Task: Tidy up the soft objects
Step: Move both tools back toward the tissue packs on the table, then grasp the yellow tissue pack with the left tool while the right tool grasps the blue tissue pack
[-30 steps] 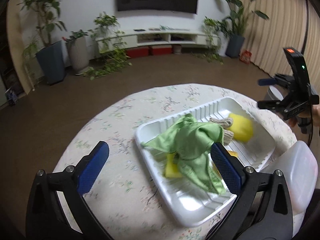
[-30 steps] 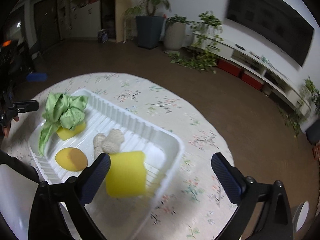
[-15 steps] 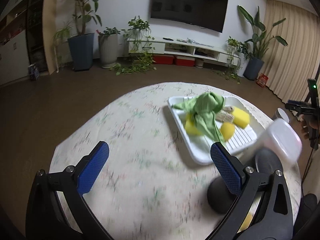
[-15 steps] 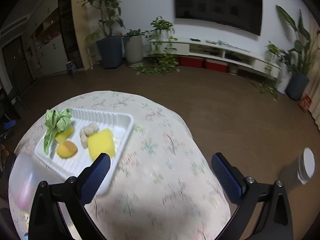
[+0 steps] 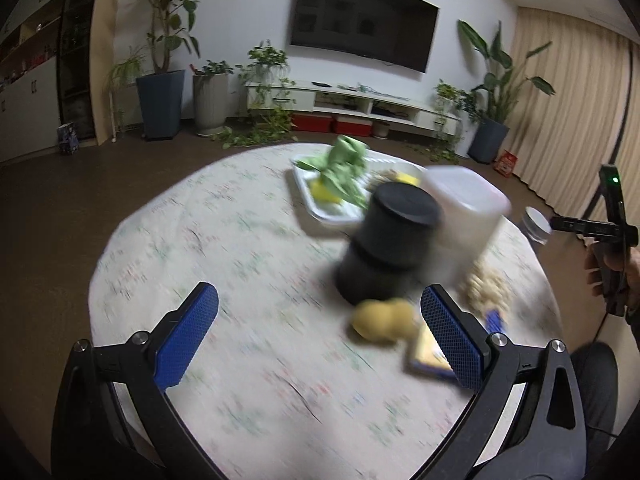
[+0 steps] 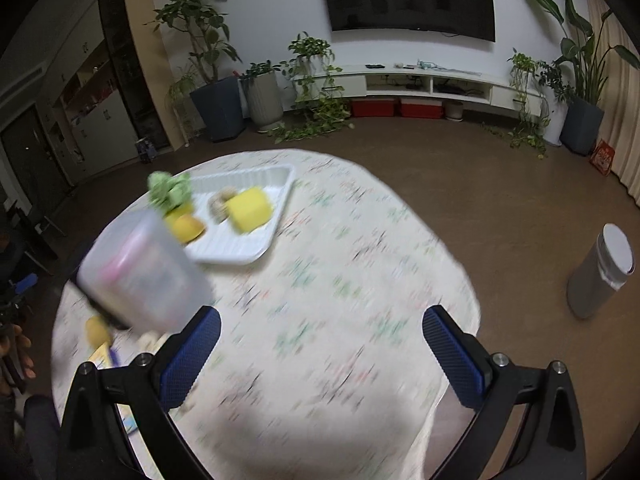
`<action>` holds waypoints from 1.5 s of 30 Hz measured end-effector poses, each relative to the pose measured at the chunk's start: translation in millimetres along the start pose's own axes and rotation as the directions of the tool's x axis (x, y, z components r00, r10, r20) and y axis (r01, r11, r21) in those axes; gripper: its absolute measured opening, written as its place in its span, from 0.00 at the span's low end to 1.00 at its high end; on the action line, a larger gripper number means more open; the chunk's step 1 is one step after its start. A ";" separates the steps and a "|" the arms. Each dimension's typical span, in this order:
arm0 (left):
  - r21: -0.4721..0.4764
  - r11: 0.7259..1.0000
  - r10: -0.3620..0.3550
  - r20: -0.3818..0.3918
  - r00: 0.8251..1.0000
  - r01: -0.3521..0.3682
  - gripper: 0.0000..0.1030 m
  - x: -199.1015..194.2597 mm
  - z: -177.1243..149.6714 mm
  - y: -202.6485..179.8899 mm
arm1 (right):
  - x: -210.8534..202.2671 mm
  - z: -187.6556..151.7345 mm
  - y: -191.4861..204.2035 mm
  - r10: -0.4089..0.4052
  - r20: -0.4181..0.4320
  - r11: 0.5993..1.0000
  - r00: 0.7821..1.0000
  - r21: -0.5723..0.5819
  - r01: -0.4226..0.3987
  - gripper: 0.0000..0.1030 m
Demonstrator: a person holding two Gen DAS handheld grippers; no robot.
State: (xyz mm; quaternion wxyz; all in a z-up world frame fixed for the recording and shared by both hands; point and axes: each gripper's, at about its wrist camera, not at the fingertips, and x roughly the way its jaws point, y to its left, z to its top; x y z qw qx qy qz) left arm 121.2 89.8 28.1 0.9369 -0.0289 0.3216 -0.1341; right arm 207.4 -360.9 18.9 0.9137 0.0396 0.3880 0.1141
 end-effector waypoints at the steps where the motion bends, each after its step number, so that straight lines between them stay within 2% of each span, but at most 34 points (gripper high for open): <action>1: 0.002 1.000 -0.010 -0.004 1.000 0.010 1.00 -3.2 -5.2 -6.9 | -3.1 -6.2 5.0 0.006 -0.003 1.000 1.000 -0.003 -0.006 1.00; 7: 0.019 0.998 -0.065 -0.031 0.997 0.066 1.00 -16.2 -36.7 -44.6 | -26.2 -55.9 50.5 0.077 -0.009 0.996 0.997 -0.035 -0.078 1.00; 14: 0.010 0.995 -0.103 -0.035 0.994 0.103 1.00 -22.6 -60.4 -75.1 | -29.4 -108.2 92.5 0.134 -0.045 0.990 0.990 -0.042 -0.136 1.00; 17: -0.021 0.994 -0.107 -0.035 0.994 0.106 1.00 -21.2 -70.9 -79.7 | -31.1 -121.1 103.4 0.148 -0.045 0.988 0.988 -0.032 -0.149 1.00; 22: -0.104 0.989 -0.113 -0.089 0.990 0.103 1.00 -8.7 -83.3 -82.1 | -33.0 -137.0 127.1 0.150 -0.033 0.988 0.988 -0.035 -0.152 1.00; 25: -0.117 0.990 -0.091 -0.141 0.986 0.075 1.00 -0.7 -86.5 -81.6 | -26.4 -142.1 136.4 0.180 -0.039 0.984 0.983 0.020 -0.179 1.00; 29: -0.103 0.994 -0.043 -0.104 0.994 0.033 1.00 -8.5 -83.4 -77.3 | -15.1 -139.5 153.5 0.198 -0.059 0.980 0.978 0.012 -0.197 1.00; 33: -0.109 0.994 -0.038 -0.094 0.995 0.027 1.00 -11.5 -80.1 -70.0 | -3.8 -136.0 174.7 0.222 -0.072 0.974 0.972 -0.032 -0.224 1.00; 37: -0.120 0.992 -0.058 -0.104 0.993 0.045 1.00 -8.3 -81.5 -65.1 | 7.6 -131.9 191.4 0.229 -0.077 0.967 0.970 -0.093 -0.236 1.00; 40: -0.126 0.990 -0.072 -0.115 0.991 0.057 1.00 -5.0 -82.8 -63.6 | 11.6 -125.3 196.8 0.204 -0.063 0.962 0.977 -0.170 -0.212 1.00; 43: -0.132 0.989 -0.079 -0.115 0.990 0.063 1.00 -3.5 -83.9 -61.5 | 16.2 -115.8 199.6 0.180 -0.082 0.938 0.980 -0.287 -0.196 1.00; 45: -0.140 0.988 -0.083 -0.119 0.989 0.066 1.00 -2.1 -84.8 -60.2 | 20.6 -108.6 198.2 0.194 -0.113 0.914 0.974 -0.339 -0.222 1.00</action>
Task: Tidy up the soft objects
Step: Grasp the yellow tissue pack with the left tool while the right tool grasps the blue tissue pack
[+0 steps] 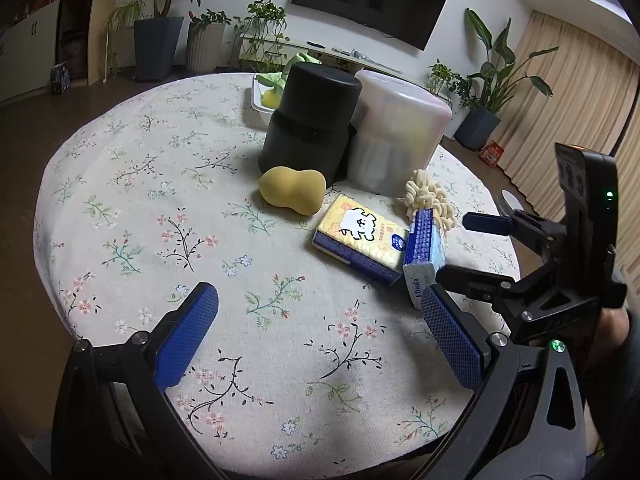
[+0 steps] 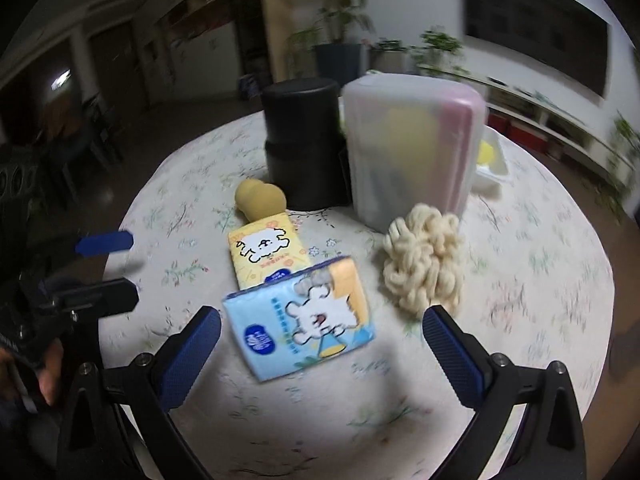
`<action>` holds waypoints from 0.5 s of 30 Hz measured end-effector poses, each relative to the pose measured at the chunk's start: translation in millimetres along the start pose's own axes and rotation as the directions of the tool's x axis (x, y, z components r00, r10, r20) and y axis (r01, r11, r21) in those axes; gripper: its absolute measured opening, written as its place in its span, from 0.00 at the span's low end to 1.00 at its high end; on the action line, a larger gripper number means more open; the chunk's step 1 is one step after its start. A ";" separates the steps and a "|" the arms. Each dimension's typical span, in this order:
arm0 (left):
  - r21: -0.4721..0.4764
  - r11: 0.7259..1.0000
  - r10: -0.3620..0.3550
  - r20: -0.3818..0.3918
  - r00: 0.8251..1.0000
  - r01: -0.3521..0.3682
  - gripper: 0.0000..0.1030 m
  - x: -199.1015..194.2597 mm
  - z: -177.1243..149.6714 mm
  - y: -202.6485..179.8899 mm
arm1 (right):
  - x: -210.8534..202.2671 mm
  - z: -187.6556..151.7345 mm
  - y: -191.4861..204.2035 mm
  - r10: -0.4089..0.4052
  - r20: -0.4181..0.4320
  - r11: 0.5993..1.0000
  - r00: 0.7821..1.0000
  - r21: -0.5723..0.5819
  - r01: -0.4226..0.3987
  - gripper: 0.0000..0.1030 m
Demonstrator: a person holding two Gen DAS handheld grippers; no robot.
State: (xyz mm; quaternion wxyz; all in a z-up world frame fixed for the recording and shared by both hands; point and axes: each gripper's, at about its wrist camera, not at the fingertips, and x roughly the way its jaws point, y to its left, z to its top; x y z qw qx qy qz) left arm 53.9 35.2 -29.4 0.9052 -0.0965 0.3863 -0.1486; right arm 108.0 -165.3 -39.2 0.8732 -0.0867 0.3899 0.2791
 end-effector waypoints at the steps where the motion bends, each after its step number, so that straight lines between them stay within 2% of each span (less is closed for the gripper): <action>1: -0.003 1.000 -0.004 -0.004 1.000 0.004 1.00 0.7 -0.4 0.6 | 3.1 2.5 -2.3 0.020 -0.020 0.999 1.000 -0.028 -0.021 1.00; 3: -0.003 1.000 -0.008 -0.005 1.000 0.008 1.00 0.9 -0.8 0.8 | 10.2 4.1 -3.3 0.045 -0.062 0.995 0.997 -0.084 -0.050 1.00; 7: -0.007 1.000 -0.014 -0.010 1.000 0.014 1.00 3.1 -0.6 0.6 | 18.2 0.1 5.7 0.131 -0.093 0.980 0.987 -0.141 -0.144 1.00; 10: -0.001 1.000 -0.015 -0.017 1.000 0.015 1.00 4.3 -2.0 -0.9 | 28.7 -0.6 12.4 0.104 -0.103 0.978 0.989 -0.173 -0.121 1.00; 15: 0.000 1.000 -0.014 -0.013 1.000 0.014 1.00 5.4 -0.7 -3.8 | 36.7 3.3 9.4 0.097 -0.092 0.982 0.991 -0.153 -0.111 0.99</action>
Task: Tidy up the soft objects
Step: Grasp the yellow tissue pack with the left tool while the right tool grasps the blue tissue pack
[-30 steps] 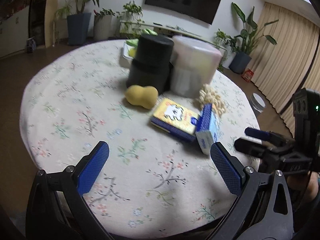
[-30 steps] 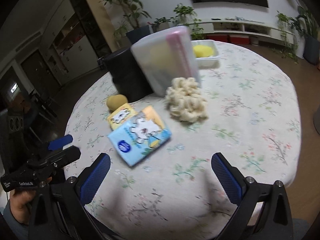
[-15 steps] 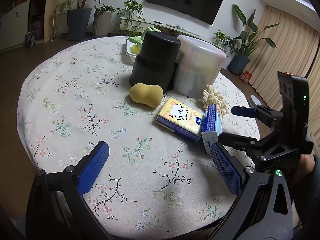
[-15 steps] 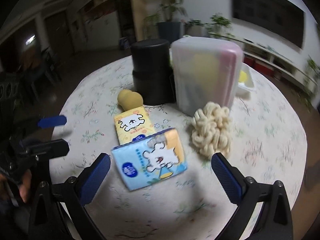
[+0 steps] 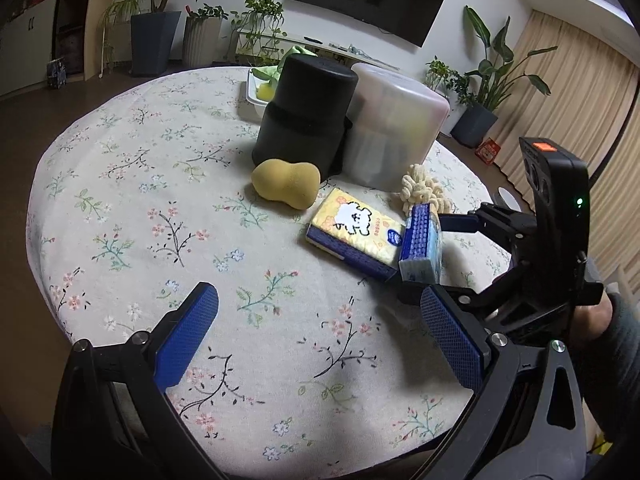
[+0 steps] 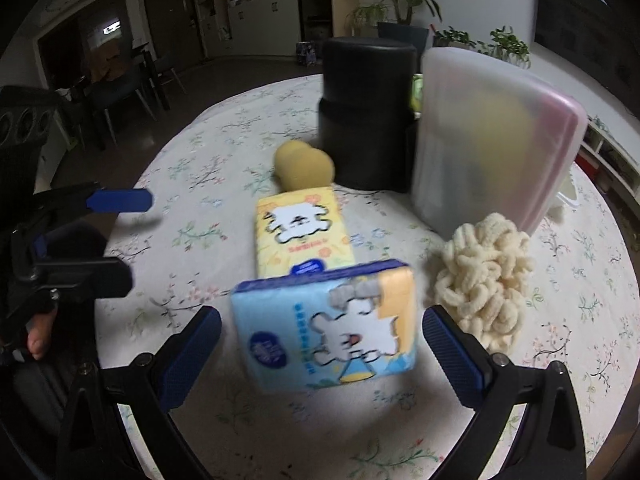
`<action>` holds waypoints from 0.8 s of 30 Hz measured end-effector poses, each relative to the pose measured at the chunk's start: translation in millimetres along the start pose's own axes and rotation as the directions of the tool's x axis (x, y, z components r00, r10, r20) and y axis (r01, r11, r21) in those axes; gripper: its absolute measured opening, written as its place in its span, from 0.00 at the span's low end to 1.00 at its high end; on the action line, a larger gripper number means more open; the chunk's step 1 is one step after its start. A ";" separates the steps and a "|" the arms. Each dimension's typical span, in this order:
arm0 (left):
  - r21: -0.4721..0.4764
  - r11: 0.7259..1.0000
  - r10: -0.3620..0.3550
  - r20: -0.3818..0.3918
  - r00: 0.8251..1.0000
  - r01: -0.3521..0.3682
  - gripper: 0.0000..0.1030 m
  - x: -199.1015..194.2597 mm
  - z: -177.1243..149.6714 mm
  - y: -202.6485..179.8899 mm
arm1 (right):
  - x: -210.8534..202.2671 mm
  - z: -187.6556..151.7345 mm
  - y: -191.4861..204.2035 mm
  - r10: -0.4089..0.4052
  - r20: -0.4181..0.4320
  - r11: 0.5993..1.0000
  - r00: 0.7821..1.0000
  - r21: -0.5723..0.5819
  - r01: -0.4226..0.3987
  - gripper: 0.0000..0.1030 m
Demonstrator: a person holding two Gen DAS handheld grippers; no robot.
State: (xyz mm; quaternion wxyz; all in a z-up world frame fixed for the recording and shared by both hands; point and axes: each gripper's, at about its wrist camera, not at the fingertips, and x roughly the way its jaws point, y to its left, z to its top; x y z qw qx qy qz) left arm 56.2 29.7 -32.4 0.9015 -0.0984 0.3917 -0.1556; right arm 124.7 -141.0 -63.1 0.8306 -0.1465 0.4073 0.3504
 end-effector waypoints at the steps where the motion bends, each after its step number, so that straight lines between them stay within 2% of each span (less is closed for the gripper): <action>1: 0.000 1.000 -0.005 -0.003 1.000 0.005 1.00 1.3 2.0 -2.1 | -0.3 -0.8 -1.2 -0.008 0.000 1.000 1.000 0.001 0.008 0.98; 5: 0.060 0.998 -0.016 -0.008 1.000 0.016 1.00 9.8 10.7 -22.0 | -0.4 -5.2 -10.2 -0.008 -0.007 0.999 1.000 0.042 0.008 0.84; 7: 0.099 0.995 -0.026 -0.036 0.999 0.029 1.00 18.9 15.4 -33.3 | -2.2 -7.6 -10.8 -0.010 0.001 0.999 1.000 0.046 0.010 0.78; 10: 0.138 0.989 -0.040 -0.078 0.996 0.051 1.00 33.4 24.6 -43.2 | -5.4 -9.6 -10.2 -0.016 0.007 0.999 1.000 0.049 0.015 0.78; 14: 0.164 0.986 0.033 -0.123 0.992 -0.013 1.00 51.7 41.8 -47.9 | -17.4 -19.0 -10.0 -0.035 0.021 0.997 0.999 0.068 0.033 0.77; 17: 0.185 0.983 0.038 -0.145 0.989 -0.010 1.00 62.9 45.8 -52.6 | -29.5 -31.7 -17.1 -0.047 0.022 0.989 0.999 0.142 0.043 0.77; 18: 0.214 0.977 0.041 -0.162 0.986 -0.006 1.00 68.7 45.5 -55.4 | -32.5 -35.6 -20.8 -0.046 0.018 0.984 0.999 0.174 0.042 0.77; 21: 0.303 0.952 0.113 -0.206 0.972 -0.047 1.00 83.1 44.7 -56.5 | -39.4 -46.1 -28.8 -0.041 0.013 0.970 0.999 0.240 0.036 0.77; 24: 0.335 0.939 0.151 -0.218 0.964 -0.072 1.00 86.1 49.9 -45.2 | -43.3 -50.0 -30.1 -0.040 0.012 0.971 0.999 0.238 0.036 0.77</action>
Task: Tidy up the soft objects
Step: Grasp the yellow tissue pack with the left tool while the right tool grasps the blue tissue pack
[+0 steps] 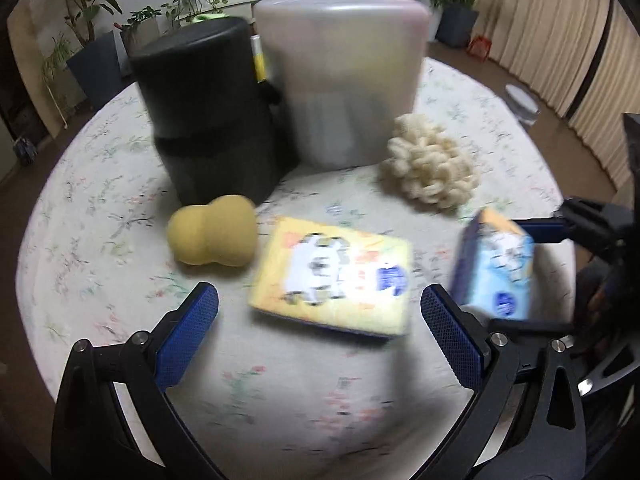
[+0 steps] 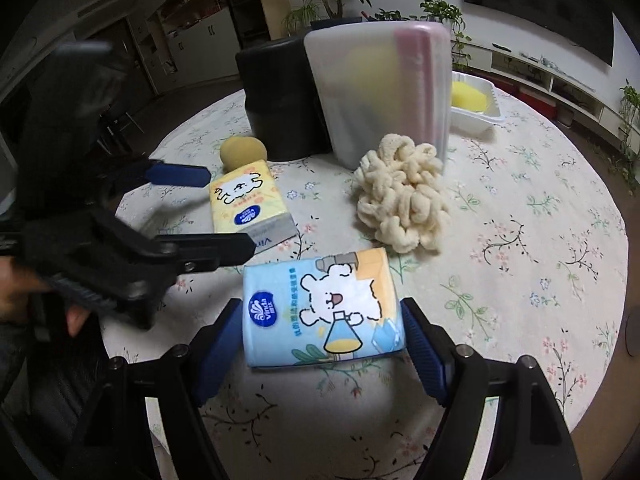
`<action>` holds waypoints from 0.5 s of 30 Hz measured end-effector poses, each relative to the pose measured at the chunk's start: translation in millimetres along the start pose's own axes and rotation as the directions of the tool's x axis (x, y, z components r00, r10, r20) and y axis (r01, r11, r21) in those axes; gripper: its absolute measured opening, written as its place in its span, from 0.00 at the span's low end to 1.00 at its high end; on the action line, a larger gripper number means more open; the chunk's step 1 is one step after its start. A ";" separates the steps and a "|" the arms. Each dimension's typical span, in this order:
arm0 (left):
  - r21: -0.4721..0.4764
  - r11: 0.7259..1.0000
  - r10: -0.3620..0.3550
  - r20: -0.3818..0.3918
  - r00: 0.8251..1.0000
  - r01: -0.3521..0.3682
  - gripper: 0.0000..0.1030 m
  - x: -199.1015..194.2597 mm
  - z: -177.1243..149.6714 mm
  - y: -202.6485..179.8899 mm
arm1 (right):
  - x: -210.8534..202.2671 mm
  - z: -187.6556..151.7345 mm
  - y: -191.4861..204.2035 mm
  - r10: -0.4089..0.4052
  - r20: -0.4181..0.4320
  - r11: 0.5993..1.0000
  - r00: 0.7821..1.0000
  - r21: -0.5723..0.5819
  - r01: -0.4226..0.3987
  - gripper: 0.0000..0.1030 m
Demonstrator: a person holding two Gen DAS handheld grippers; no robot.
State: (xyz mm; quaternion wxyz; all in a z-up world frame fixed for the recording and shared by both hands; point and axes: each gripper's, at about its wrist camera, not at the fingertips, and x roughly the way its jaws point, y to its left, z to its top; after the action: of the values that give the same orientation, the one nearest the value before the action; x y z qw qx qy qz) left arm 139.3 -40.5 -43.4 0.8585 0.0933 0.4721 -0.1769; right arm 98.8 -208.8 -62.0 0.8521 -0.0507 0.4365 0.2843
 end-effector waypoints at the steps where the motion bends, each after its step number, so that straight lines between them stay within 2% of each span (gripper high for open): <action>1: 0.002 1.000 -0.005 0.001 1.000 0.005 1.00 -0.4 1.6 5.6 | -0.5 -0.5 0.5 0.000 -0.002 1.000 1.000 0.000 0.000 0.77; 4: 0.024 0.999 -0.024 -0.004 1.000 0.024 1.00 2.3 5.3 10.4 | -0.5 -1.3 -1.9 0.006 -0.010 1.000 1.000 0.009 -0.006 0.78; 9: 0.010 0.991 -0.131 -0.005 0.991 0.131 1.00 9.0 8.2 13.3 | -1.1 -2.4 -6.8 0.009 -0.005 0.999 1.000 0.038 -0.008 1.00; 12: 0.050 0.992 -0.114 -0.037 0.993 0.116 1.00 15.4 8.8 8.2 | -3.0 -2.0 -6.5 0.011 0.015 0.999 1.000 0.038 -0.012 1.00; 15: 0.084 0.992 -0.090 -0.095 0.991 0.098 1.00 25.9 11.1 3.4 | 1.5 -2.0 -5.9 -0.020 -0.004 0.999 1.000 0.031 0.020 1.00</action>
State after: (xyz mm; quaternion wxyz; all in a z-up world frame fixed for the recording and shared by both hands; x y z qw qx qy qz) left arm 162.0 -46.6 -59.3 0.8220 0.1167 0.5062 -0.2334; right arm 101.2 -213.7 -65.3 0.8547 -0.0426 0.4421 0.2688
